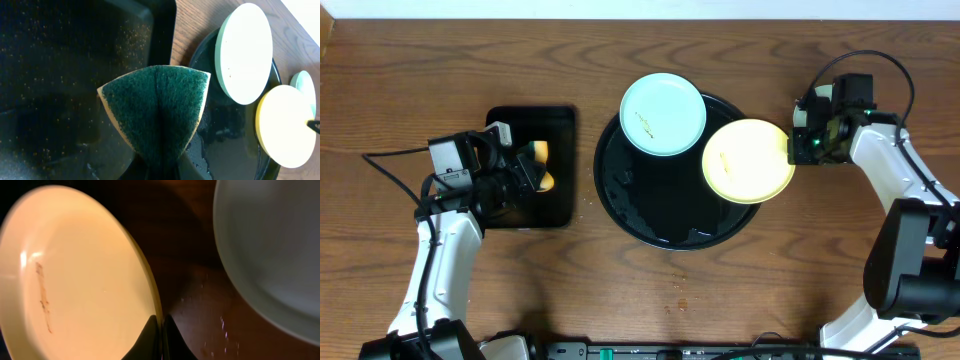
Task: Clean dirty plates on tray and stack at the side
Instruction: 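Bring the sponge in the left gripper onto the yellow plate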
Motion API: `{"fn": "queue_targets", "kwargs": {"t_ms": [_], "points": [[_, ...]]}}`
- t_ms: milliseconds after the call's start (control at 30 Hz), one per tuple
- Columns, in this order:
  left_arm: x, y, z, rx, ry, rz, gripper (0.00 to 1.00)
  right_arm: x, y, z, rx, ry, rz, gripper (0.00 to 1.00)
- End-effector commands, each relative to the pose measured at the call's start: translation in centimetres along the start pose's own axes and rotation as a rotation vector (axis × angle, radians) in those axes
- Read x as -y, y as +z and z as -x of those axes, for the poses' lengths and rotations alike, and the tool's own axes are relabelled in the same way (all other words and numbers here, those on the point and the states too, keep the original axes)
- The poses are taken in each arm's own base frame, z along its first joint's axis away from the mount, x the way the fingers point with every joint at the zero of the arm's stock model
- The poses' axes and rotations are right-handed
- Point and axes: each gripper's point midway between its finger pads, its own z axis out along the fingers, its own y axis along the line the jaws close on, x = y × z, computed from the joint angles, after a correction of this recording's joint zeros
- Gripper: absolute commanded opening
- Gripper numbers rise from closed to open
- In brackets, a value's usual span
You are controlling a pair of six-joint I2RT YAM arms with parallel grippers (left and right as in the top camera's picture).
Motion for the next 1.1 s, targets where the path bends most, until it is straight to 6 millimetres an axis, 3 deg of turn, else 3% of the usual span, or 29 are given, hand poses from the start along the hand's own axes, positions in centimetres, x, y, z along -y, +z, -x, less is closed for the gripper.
{"fn": "queue_targets", "kwargs": {"t_ms": [0,167,333,500,567,700,900,1067], "points": [[0.2,-0.4,1.2,0.027,0.037,0.006,0.08,-2.0,-2.6,0.6,0.018,0.046,0.022,0.01],[0.2,-0.4,1.1,0.026,0.036,0.007,0.08,-6.0,-2.6,-2.4,-0.093,0.065,0.024,0.01],[0.8,-0.4,1.1,0.027,0.051,-0.002,0.08,-7.3,-0.5,-5.3,-0.145,0.102,-0.101,0.01],[4.2,-0.4,0.8,0.024,0.137,-0.054,0.07,-9.2,2.5,-7.4,-0.123,0.079,-0.111,0.01],[6.6,-0.3,0.2,0.012,0.197,-0.091,0.07,-10.0,3.8,-8.2,-0.101,0.064,-0.096,0.01],[10.3,1.5,-2.6,-0.04,0.314,-0.065,0.08,-10.2,5.3,-8.1,-0.03,0.027,-0.106,0.01],[14.1,4.2,-7.5,-0.087,0.477,-0.003,0.07,-9.9,5.9,-8.4,-0.004,0.008,-0.134,0.01],[15.3,7.0,-10.4,-0.107,0.582,0.039,0.07,-9.8,6.0,-8.7,-0.009,0.008,-0.136,0.01]]}}
